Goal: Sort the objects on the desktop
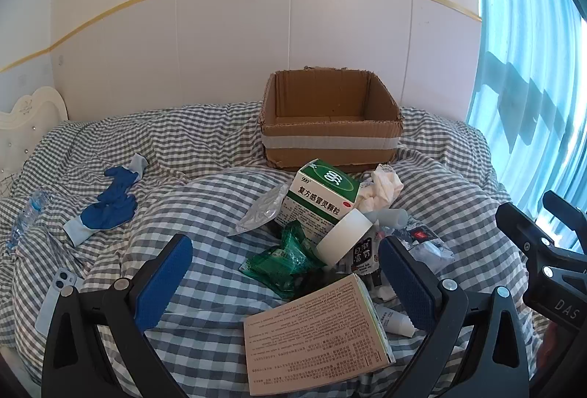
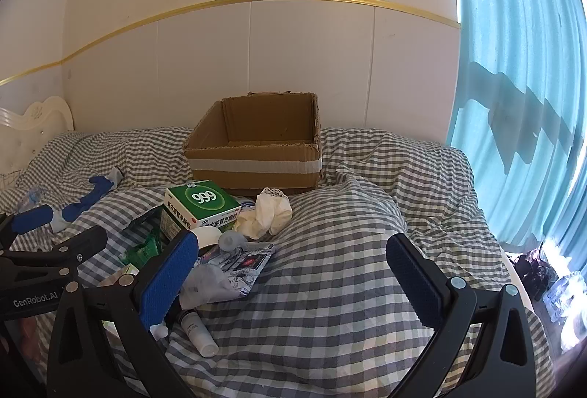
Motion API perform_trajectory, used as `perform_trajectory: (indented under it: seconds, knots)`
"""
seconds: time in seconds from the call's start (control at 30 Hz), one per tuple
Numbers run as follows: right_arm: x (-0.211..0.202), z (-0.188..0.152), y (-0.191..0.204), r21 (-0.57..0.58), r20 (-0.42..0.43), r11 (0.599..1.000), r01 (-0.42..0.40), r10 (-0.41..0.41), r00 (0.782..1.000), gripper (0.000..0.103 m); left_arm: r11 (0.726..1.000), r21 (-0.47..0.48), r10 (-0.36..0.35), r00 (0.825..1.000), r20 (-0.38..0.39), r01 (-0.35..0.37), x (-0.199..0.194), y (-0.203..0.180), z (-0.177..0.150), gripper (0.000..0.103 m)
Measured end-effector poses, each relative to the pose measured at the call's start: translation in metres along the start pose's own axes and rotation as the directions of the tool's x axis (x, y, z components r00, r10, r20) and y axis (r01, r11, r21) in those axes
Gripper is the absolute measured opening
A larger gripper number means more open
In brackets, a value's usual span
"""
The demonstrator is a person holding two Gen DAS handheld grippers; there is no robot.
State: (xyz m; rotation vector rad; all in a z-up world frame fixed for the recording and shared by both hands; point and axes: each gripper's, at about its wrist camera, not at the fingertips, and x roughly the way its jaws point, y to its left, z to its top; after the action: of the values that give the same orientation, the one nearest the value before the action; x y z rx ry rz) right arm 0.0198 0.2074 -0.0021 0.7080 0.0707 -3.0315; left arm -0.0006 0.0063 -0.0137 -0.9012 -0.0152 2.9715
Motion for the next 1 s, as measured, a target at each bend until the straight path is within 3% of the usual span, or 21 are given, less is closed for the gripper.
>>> perform_trajectory:
  seconds: [0.67,0.9,1.0]
  knots:
    - [0.002,0.0,0.001,0.003,-0.009,1.0,-0.012,0.012,1.0,0.103,1.0,0.001,-0.005,1.0,-0.021,0.005,0.003,0.0,-0.002,0.103]
    - [0.001,0.001,-0.002,0.015,-0.001,1.0,-0.011,0.011,1.0,0.103,0.997,-0.082,-0.015,0.997,-0.07,0.009,0.013,0.022,0.004,0.103]
    - [0.002,0.001,-0.001,0.013,-0.002,1.0,-0.014,0.014,1.0,0.103,0.998,-0.069,-0.011,0.996,-0.084,0.005,0.015,0.026,0.006,0.103]
